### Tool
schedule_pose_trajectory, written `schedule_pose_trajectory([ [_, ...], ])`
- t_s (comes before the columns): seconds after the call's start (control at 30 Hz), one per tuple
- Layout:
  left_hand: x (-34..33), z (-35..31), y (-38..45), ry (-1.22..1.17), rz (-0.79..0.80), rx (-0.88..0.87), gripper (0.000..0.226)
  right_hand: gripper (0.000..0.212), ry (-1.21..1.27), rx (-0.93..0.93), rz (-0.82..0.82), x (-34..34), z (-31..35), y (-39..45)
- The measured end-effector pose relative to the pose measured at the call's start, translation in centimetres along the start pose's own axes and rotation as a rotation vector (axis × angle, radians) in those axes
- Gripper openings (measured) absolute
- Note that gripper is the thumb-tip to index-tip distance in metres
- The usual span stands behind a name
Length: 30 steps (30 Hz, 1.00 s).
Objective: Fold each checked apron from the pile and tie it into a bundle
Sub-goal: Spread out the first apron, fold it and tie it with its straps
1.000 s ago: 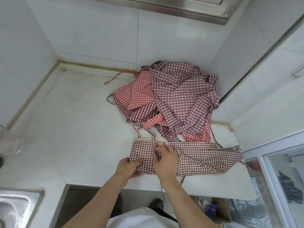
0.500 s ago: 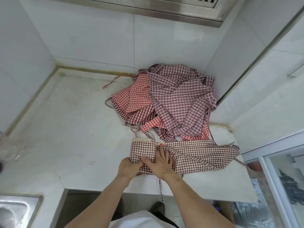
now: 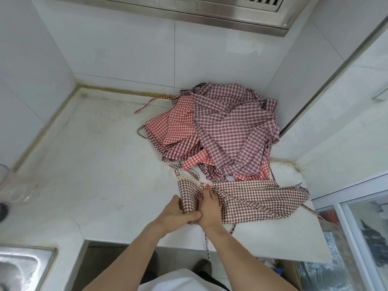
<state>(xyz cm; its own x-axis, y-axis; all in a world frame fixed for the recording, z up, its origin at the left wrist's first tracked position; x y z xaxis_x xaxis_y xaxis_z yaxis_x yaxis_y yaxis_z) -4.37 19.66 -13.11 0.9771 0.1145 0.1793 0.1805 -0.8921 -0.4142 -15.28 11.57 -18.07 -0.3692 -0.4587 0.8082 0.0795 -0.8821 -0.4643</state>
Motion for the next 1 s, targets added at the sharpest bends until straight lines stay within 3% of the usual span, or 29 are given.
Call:
schedule_pose_trajectory([
  [0.1,0.3,0.1,0.0,-0.181,0.019,0.064,0.058,0.034,0.008,0.001,-0.001,1.0,0.0,-0.2],
  [0.27,0.6,0.8,0.0,-0.324,-0.015,0.148,0.045,0.032,-0.339,0.025,-0.145,2.5,0.9,-2.0],
  [0.3,0.4,0.8,0.0,-0.329,-0.02,0.15,0.044,0.031,-0.333,0.055,-0.113,2.2,1.1,-2.2],
  [0.43,0.3,0.7,0.5,-0.315,-0.186,0.231,0.052,0.031,0.205,-0.058,0.276,2.2,1.6,-2.3],
  [0.53,1.0,1.2,0.9,-0.267,-0.225,0.286,0.078,0.058,0.631,-0.308,0.57,1.8,1.3,-2.2],
  [0.6,1.1,1.4,1.0,-0.17,-0.152,0.292,0.089,0.083,0.747,-0.362,0.729,1.7,1.0,-2.0],
  [0.77,1.0,1.7,0.8,-0.064,-0.072,0.318,0.112,0.1,0.766,-0.235,0.683,1.5,0.8,-2.7],
  [0.83,1.4,1.5,0.7,-0.146,-0.093,0.307,0.098,0.116,0.82,-0.243,0.628,1.1,0.8,-3.0],
  [0.87,1.7,1.4,0.7,-0.223,-0.106,0.306,0.089,0.112,0.87,-0.254,0.614,1.2,0.8,-3.1],
  [1.0,2.5,1.6,0.7,-0.549,-0.028,0.321,0.078,0.056,1.138,-0.363,0.756,1.7,0.9,-2.8],
])
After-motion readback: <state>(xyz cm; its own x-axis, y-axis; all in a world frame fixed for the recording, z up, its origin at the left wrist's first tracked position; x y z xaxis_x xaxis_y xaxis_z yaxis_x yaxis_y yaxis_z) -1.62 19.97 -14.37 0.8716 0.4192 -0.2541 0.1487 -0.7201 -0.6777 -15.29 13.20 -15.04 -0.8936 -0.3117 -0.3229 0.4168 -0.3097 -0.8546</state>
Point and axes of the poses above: each hand's wrist, its own y-axis towards the middle knuckle, its own x-axis out of the back of the hand, z = x × y, the point moved 1 cm from there along y, towards the middle knuckle, and after that the axes turned 15 degrees about -x, right-handed, at the moved point
